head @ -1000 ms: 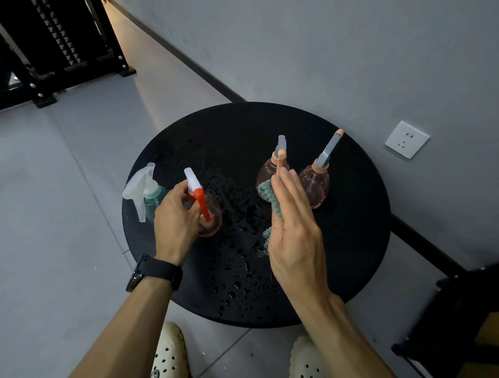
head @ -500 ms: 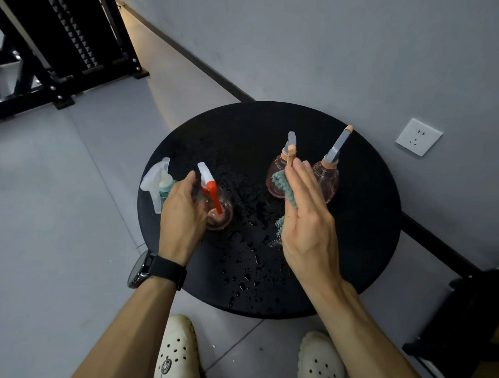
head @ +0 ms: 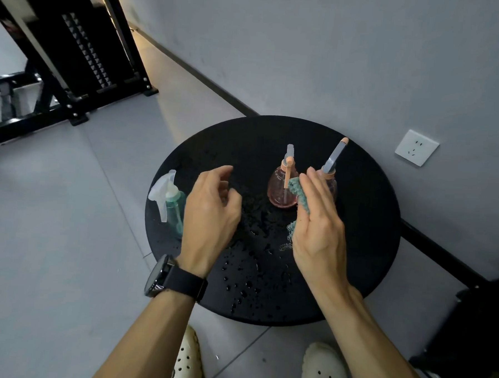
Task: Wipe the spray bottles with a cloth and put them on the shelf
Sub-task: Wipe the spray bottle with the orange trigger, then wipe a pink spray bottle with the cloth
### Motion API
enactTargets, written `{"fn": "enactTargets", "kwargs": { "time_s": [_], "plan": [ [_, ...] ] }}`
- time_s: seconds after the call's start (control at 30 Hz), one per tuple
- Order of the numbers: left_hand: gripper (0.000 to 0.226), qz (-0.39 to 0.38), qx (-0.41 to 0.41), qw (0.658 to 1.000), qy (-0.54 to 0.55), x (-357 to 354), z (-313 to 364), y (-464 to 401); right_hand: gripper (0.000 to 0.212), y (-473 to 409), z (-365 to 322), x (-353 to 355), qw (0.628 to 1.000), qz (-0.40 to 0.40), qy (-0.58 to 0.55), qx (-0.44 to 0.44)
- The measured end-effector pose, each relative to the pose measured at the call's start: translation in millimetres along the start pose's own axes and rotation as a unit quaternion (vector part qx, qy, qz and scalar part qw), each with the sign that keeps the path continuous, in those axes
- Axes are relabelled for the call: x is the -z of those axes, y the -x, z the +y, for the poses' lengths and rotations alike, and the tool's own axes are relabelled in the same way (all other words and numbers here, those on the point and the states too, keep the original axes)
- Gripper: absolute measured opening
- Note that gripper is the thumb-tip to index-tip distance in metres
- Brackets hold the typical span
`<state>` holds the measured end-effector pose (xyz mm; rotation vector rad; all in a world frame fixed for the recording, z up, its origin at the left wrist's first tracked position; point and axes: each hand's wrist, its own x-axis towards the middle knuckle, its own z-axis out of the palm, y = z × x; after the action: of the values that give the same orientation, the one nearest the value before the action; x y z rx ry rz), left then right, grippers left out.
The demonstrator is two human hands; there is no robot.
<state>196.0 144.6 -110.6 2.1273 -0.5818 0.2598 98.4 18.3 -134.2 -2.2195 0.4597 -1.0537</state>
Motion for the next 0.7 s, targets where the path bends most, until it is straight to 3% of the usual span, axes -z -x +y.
{"fn": "enactTargets", "kwargs": {
  "time_s": [0.2, 0.5, 0.7],
  "plan": [
    [0.032, -0.060, -0.037, 0.997, -0.011, -38, 18, -23, 0.045, -5, 9, 11, 0.999, 0.012, 0.008, -0.040],
    [0.041, -0.201, 0.054, 0.975, -0.080, -112, -2, -82, 0.045, -8, 15, 12, 0.998, 0.015, 0.008, -0.064],
    [0.045, -0.294, 0.039, 0.951, -0.089, -137, -28, -97, 0.045, -10, 16, 6, 0.997, 0.009, 0.012, -0.080]
  ]
}}
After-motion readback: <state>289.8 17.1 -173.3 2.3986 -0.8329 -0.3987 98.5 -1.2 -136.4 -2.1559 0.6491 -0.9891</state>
